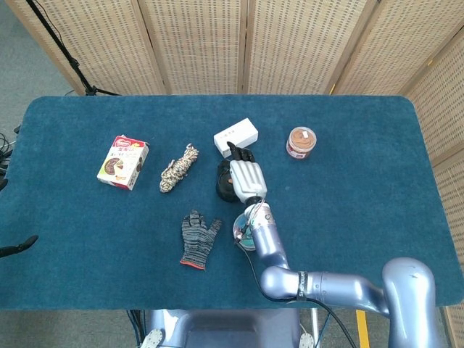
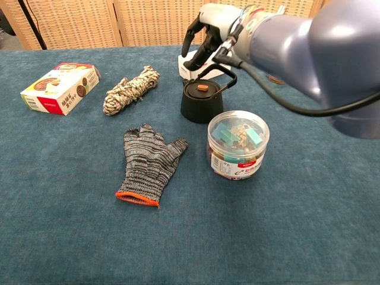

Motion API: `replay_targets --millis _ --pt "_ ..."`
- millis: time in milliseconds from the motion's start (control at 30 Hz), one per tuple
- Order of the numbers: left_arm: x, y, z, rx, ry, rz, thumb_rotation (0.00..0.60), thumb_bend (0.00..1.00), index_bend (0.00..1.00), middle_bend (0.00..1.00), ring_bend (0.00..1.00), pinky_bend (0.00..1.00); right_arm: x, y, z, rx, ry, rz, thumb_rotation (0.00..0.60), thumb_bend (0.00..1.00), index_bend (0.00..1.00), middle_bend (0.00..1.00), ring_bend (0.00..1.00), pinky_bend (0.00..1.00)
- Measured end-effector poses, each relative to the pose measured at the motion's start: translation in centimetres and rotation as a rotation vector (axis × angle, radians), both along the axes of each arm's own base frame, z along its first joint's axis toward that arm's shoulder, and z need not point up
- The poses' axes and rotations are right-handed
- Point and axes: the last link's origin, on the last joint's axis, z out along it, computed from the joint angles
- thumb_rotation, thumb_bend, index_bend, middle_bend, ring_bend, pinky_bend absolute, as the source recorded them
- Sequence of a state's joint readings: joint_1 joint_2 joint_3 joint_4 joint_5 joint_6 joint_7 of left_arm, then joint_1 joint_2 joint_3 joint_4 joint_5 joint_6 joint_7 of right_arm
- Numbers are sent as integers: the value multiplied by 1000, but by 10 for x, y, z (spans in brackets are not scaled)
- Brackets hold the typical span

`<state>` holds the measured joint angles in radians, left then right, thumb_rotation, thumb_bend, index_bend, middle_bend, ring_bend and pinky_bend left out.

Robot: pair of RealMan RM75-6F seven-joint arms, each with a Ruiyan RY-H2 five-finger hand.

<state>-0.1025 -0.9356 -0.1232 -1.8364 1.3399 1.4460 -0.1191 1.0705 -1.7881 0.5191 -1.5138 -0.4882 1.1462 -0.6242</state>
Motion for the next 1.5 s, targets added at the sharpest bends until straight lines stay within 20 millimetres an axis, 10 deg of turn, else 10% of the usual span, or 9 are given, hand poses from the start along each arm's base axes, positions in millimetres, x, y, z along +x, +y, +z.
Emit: replay_targets --millis 667,1500 --pt "-1 4 -2 -4 6 17 600 0 0 0 0 0 -11 -24 -39 21 68 -65 600 418 453 0 0 0" --pt "-1 7 -2 -10 -2 16 600 0 0 0 0 0 -31 -30 -35 -5 130 -99 600 431 453 0 0 0"
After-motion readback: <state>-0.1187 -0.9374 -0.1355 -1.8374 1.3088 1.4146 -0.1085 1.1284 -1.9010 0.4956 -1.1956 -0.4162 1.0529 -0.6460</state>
